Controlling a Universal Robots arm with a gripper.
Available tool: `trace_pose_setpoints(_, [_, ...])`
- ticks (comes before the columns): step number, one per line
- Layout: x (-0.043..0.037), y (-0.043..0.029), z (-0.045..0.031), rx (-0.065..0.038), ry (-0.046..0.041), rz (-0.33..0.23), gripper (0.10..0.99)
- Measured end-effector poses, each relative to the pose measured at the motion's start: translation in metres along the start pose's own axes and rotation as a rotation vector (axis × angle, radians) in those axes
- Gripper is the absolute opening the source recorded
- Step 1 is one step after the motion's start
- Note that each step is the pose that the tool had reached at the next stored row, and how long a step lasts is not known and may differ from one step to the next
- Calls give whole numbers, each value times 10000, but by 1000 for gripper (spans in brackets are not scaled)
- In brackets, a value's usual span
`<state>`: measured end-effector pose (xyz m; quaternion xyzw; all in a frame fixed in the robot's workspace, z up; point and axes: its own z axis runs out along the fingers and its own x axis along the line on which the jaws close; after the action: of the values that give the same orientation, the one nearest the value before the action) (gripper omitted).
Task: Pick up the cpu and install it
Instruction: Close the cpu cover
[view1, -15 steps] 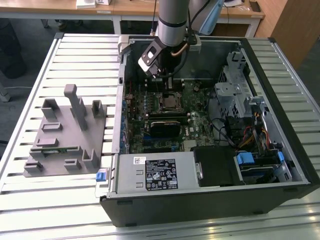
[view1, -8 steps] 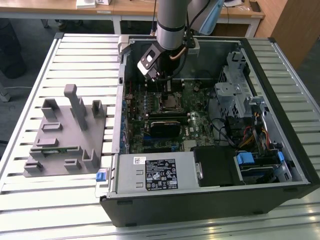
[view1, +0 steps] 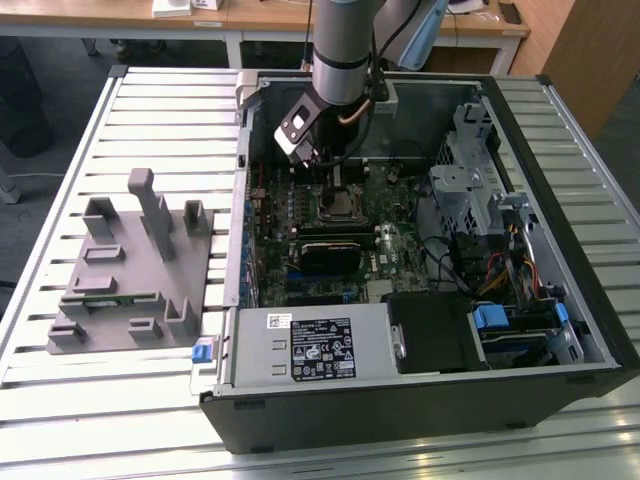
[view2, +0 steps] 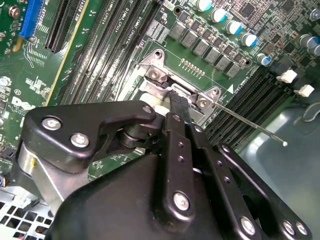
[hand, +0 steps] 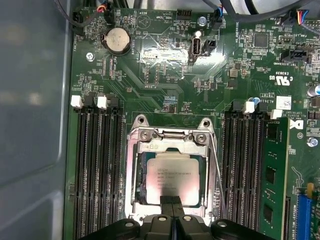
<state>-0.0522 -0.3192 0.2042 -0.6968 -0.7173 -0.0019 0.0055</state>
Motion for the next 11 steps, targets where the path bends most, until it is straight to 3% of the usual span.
trace_pose_setpoints(7, [0, 7, 21, 3, -2, 0, 106])
trace_pose_setpoints(11, [-2, 67, 31, 5, 1, 0, 106])
